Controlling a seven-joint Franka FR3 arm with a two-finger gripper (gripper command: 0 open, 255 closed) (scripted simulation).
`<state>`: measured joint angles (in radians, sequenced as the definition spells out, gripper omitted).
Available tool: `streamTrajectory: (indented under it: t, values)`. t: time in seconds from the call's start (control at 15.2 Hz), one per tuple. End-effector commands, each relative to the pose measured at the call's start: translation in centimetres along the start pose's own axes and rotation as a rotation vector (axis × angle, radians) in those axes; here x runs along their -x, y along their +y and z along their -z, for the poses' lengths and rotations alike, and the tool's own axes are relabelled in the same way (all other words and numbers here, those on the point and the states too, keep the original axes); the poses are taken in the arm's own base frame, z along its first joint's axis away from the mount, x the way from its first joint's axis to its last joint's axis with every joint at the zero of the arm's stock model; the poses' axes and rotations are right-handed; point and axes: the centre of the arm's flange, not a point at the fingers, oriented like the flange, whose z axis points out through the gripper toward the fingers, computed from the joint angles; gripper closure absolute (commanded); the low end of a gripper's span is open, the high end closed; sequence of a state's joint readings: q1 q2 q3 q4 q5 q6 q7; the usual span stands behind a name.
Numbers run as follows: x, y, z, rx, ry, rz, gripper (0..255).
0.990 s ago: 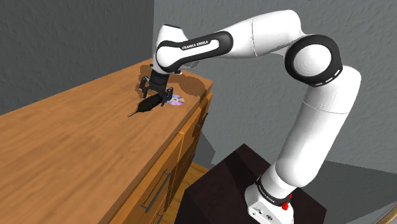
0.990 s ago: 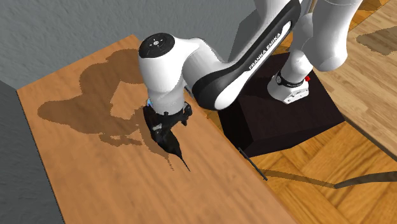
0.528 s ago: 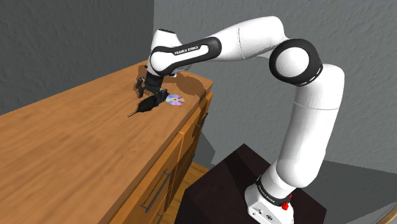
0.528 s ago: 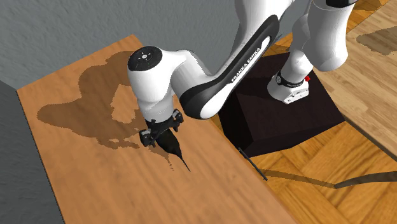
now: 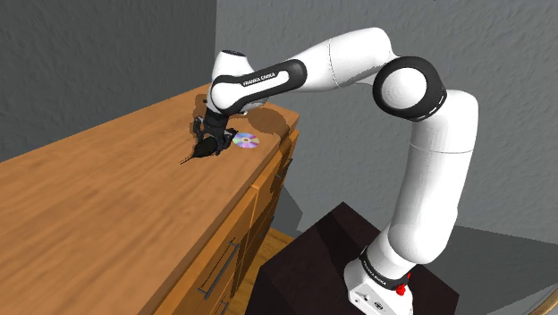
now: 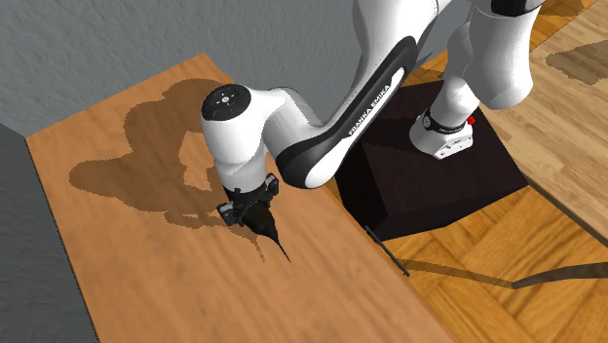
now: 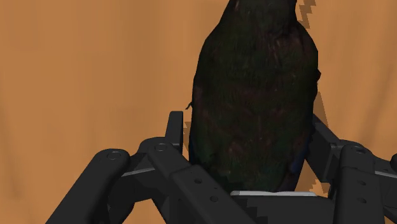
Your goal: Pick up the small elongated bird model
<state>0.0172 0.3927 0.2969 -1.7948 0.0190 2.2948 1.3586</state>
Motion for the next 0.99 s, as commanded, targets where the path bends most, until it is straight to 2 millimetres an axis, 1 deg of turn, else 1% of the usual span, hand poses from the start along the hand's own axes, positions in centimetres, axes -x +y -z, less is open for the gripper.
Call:
streamTrajectory:
  t: [0.0,0.4,0.92]
  values:
    - [0.0,0.0,0.0,0.0,0.0,0.0,255]
    - [0.0,0.0,0.0,0.0,0.0,0.0,255]
    - [0.4,-0.6,4.2,0.0,0.0,0.0,255]
